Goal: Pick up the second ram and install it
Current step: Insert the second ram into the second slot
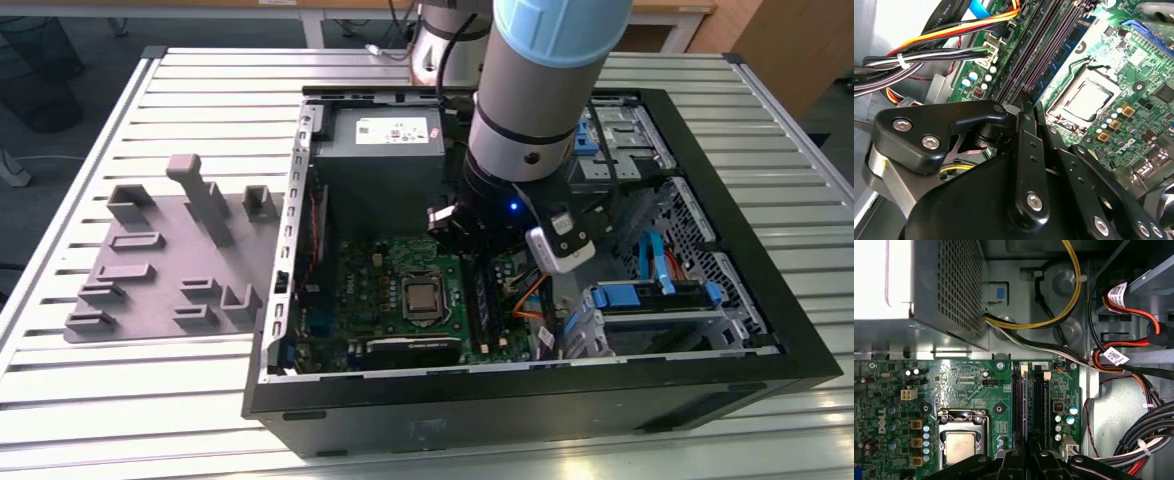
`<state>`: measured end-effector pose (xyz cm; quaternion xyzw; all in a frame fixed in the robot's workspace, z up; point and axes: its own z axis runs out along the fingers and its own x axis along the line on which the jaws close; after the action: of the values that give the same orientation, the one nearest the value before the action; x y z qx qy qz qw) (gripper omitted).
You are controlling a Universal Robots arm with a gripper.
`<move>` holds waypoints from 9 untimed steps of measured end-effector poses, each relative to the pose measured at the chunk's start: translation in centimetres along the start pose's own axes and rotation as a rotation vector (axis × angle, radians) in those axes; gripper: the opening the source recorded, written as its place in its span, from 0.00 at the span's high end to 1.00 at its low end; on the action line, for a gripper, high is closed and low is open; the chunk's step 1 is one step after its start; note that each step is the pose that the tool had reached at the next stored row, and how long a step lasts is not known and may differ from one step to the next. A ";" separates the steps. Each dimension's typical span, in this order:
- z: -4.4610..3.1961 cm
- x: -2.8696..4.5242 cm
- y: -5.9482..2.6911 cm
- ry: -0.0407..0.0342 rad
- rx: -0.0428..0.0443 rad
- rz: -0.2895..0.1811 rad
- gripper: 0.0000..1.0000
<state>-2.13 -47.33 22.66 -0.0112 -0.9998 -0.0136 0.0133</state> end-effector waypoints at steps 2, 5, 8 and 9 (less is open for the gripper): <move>0.01 0.00 0.00 0.0000 0.0001 0.000 0.86; 0.08 0.00 -0.07 0.0000 -0.0001 0.000 0.86; 0.27 -0.01 -0.16 0.0000 0.0000 0.000 0.86; 0.35 -0.01 -0.19 0.0000 0.0001 0.000 0.86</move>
<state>-2.13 -47.52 22.31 -0.0112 -0.9998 -0.0135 0.0133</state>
